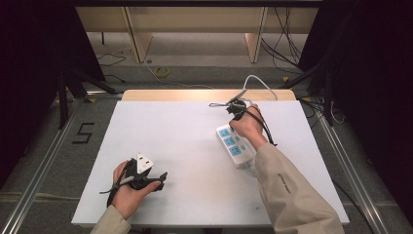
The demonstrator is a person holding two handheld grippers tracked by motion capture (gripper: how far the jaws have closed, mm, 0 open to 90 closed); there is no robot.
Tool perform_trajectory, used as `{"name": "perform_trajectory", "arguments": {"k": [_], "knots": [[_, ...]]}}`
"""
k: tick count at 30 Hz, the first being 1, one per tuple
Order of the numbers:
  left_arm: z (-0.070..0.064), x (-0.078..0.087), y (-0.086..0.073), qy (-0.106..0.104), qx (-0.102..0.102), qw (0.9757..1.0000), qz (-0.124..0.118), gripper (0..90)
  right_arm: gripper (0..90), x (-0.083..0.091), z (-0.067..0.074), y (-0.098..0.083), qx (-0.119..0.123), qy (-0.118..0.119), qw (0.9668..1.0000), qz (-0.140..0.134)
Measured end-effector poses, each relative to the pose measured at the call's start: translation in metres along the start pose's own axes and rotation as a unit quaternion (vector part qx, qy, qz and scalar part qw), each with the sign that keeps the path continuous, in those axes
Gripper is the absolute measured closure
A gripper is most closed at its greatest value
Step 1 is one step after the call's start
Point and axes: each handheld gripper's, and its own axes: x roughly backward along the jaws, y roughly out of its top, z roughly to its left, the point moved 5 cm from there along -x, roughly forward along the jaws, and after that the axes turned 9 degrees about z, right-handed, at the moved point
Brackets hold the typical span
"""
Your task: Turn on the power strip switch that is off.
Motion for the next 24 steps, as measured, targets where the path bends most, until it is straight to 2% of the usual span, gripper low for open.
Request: {"name": "perform_trajectory", "arguments": {"k": [11,21,24], "knots": [[0.0014,0.0006,0.0001,0.002,-0.003,1.0,-0.001,20.2,90.0,-0.0012,0.0023,0.0004,0.004,0.002,1.0,0.002],[0.0014,0.0004,-0.0003,0.001,-0.002,1.0,0.0,20.1,90.0,-0.0034,0.0048,0.0,0.01,-0.011,0.9999,0.004],[0.0016,0.0004,-0.0004,0.002,-0.002,1.0,0.001,20.1,90.0,-0.0039,0.0042,-0.0004,0.008,-0.008,0.9999,0.003]]}}
